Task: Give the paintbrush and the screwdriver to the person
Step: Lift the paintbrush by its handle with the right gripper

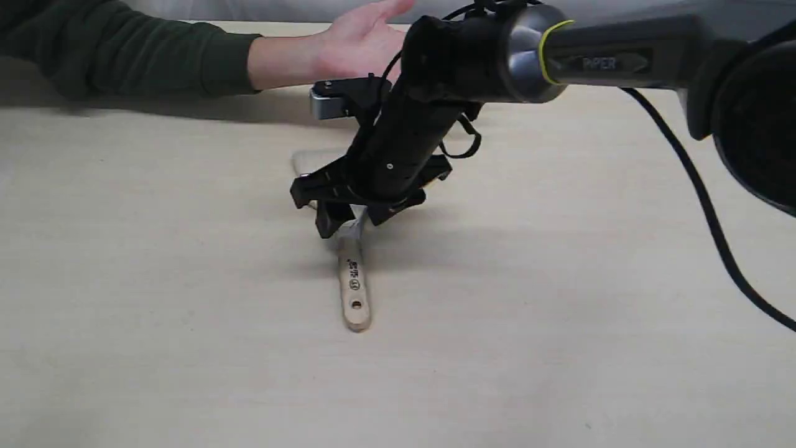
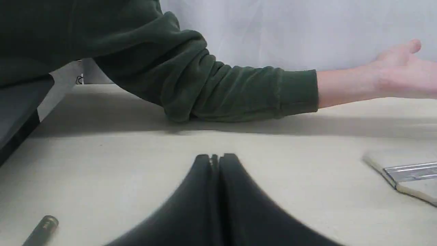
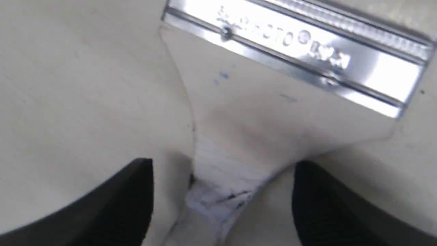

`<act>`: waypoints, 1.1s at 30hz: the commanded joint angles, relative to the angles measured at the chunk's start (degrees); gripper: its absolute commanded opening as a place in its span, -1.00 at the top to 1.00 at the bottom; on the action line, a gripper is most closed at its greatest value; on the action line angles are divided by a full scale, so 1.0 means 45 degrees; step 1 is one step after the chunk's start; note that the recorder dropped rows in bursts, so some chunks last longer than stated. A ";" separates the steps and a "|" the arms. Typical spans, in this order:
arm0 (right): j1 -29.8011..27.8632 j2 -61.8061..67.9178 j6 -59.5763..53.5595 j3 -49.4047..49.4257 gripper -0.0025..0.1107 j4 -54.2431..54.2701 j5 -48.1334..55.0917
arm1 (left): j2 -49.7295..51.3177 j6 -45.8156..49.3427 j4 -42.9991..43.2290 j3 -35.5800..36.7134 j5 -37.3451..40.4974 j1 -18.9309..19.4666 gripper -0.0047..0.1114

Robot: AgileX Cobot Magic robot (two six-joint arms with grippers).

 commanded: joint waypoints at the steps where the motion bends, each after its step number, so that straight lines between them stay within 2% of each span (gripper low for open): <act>1: 0.0264 0.0436 0.0395 -0.0504 -0.15 -0.0356 0.0498 | -0.0032 -0.0026 -0.0059 0.0026 -0.0131 -0.0061 0.92; 7: 0.0587 0.0816 0.2164 -0.1003 -0.08 -0.2953 0.1586 | -0.0032 -0.0026 -0.0059 0.0026 -0.0131 -0.0061 0.92; 16: 0.0658 0.0909 0.2501 -0.1003 -0.05 -0.3501 0.2349 | -0.0032 -0.0026 -0.0007 0.0026 -0.0162 -0.0061 0.92; 24: 0.1181 0.0935 0.1857 -0.1034 0.24 -0.3811 0.2184 | -0.0032 -0.0026 -0.0007 0.0026 -0.0162 -0.0061 0.92; 33: 0.1181 0.0935 0.1384 -0.1034 0.24 -0.3808 0.1727 | -0.0032 -0.0026 -0.0007 0.0026 -0.0162 -0.0061 0.92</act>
